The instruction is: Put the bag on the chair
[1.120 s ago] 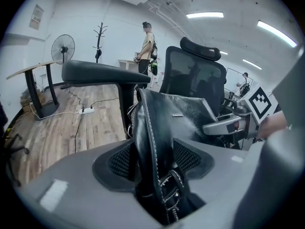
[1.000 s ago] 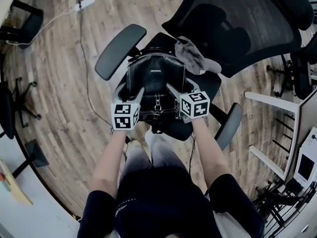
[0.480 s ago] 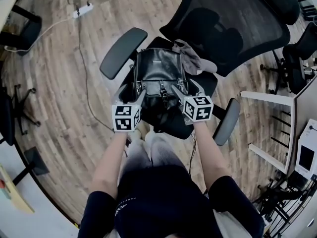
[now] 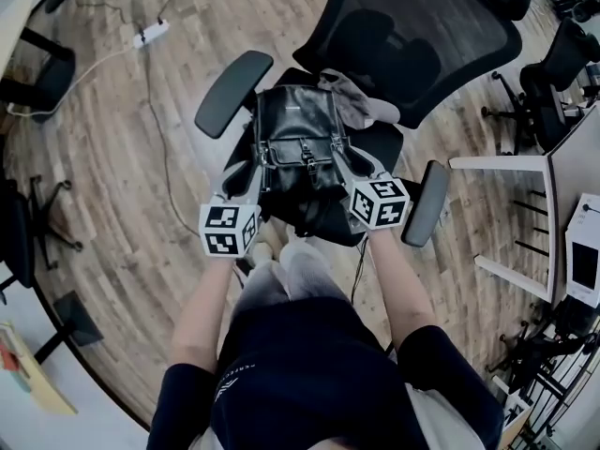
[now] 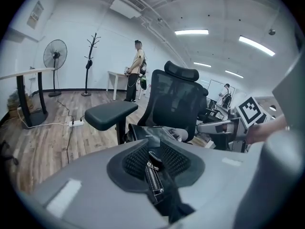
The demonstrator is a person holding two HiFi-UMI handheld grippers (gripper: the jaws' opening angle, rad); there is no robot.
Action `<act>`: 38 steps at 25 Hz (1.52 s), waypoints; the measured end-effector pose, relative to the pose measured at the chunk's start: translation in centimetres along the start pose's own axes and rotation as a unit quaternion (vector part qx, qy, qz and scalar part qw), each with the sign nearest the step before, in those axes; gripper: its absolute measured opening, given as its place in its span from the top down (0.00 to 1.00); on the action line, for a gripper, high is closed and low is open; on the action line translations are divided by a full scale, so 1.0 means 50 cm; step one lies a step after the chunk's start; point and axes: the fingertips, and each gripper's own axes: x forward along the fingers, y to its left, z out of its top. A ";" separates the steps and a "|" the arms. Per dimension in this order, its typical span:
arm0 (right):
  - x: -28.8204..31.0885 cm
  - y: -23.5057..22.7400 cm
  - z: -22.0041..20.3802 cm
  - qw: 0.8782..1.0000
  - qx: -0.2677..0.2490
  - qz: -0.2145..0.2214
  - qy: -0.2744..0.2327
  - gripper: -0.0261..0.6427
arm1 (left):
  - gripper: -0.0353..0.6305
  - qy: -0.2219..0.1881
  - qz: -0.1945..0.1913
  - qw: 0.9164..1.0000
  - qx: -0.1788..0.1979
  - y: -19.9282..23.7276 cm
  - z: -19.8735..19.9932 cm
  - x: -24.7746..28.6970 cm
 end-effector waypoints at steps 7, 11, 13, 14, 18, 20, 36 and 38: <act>-0.070 0.029 0.022 1.000 -0.001 -0.007 -0.021 0.96 | 0.90 -0.011 0.013 1.000 0.013 -0.001 0.020 -0.080; -0.103 0.049 0.026 1.000 0.001 -0.012 -0.027 0.96 | 0.92 -0.012 0.028 0.999 0.011 0.003 0.028 -0.120; -0.120 0.056 0.028 0.999 0.001 -0.016 -0.030 0.96 | 0.92 -0.010 0.035 0.999 0.009 0.005 0.032 -0.137; -0.128 0.059 0.028 0.999 0.000 -0.018 -0.030 0.96 | 0.92 -0.009 0.037 0.999 0.008 0.005 0.034 -0.145; -0.156 0.071 0.019 0.999 0.003 -0.024 -0.023 0.96 | 0.92 -0.017 0.037 0.999 0.005 0.004 0.044 -0.179; -0.166 0.078 0.015 0.999 0.000 -0.027 -0.018 0.96 | 0.92 -0.020 0.036 0.999 0.006 0.005 0.049 -0.192; -0.202 0.112 0.010 0.999 0.003 -0.029 -0.017 0.96 | 0.92 -0.024 0.034 0.999 -0.005 -0.003 0.037 -0.239; -0.203 0.112 0.011 0.999 0.003 -0.030 -0.016 0.96 | 0.92 -0.026 0.036 0.999 -0.012 -0.002 0.036 -0.239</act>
